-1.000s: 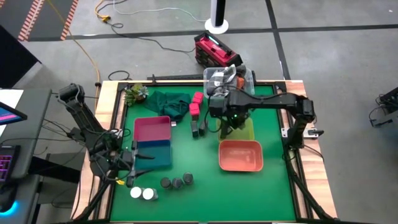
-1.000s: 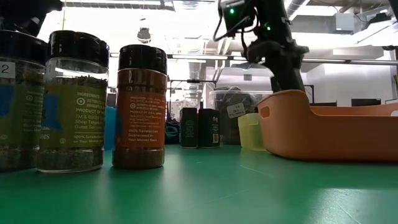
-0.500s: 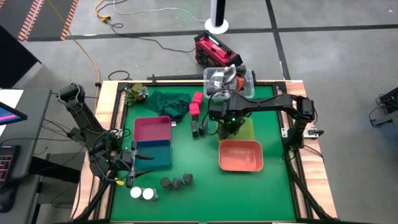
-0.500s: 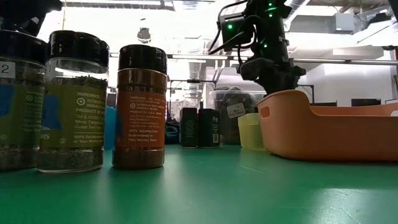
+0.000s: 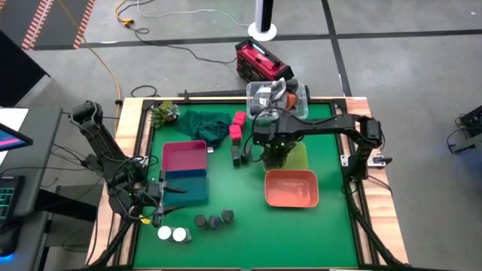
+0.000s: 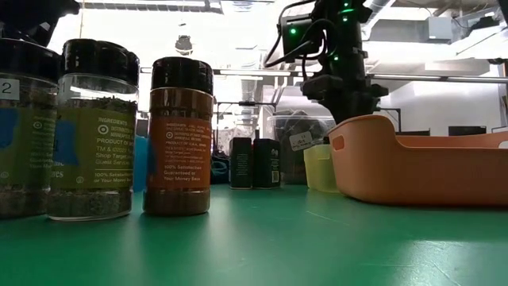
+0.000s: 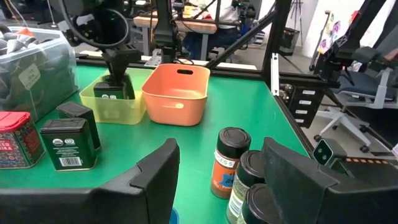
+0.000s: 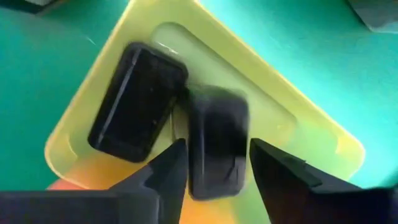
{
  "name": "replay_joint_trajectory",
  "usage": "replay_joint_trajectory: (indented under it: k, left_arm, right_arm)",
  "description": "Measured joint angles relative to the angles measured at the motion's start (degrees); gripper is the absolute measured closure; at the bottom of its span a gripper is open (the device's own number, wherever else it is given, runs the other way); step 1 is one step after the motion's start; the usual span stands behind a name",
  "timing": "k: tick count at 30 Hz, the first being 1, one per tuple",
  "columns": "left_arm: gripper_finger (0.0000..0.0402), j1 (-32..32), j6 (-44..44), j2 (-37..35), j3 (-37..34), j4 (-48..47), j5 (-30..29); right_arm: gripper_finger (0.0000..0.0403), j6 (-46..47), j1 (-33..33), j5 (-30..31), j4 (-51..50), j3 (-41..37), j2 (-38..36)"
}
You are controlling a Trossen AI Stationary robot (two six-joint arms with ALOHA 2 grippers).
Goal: Sort spices by type
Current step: Put the black spice can into the yellow bin
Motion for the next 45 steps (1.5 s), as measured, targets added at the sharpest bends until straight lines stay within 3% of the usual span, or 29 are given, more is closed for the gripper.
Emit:
replay_joint_trajectory:
  k: [16, 26, 32, 36, 45]
  left_arm:
    - [0.0186, 0.00, 0.02, 0.01, 0.01, -0.04, -0.02]
    - [0.0186, 0.00, 0.02, 0.02, 0.01, -0.07, -0.02]
    - [0.0186, 0.96, 0.02, 0.00, 0.01, 0.34, -0.04]
    - [0.0186, 2.79, 0.03, 0.01, 0.01, 0.30, -0.04]
    - [0.0186, 4.24, 3.26, 0.02, 0.01, 0.85, -0.09]
  right_arm:
    - [0.0185, -0.92, -0.34, -0.33, -2.77, 0.02, -0.21]
    - [0.0185, -1.38, -0.24, -0.55, -0.62, 0.07, -5.89]
    - [0.0184, -9.28, 1.75, -0.52, 8.30, 0.20, -8.02]
    - [0.0183, -16.60, 4.40, 0.10, 11.13, 3.28, -5.46]
    - [0.0146, -44.22, 8.96, 1.62, 7.26, 16.24, 4.42]
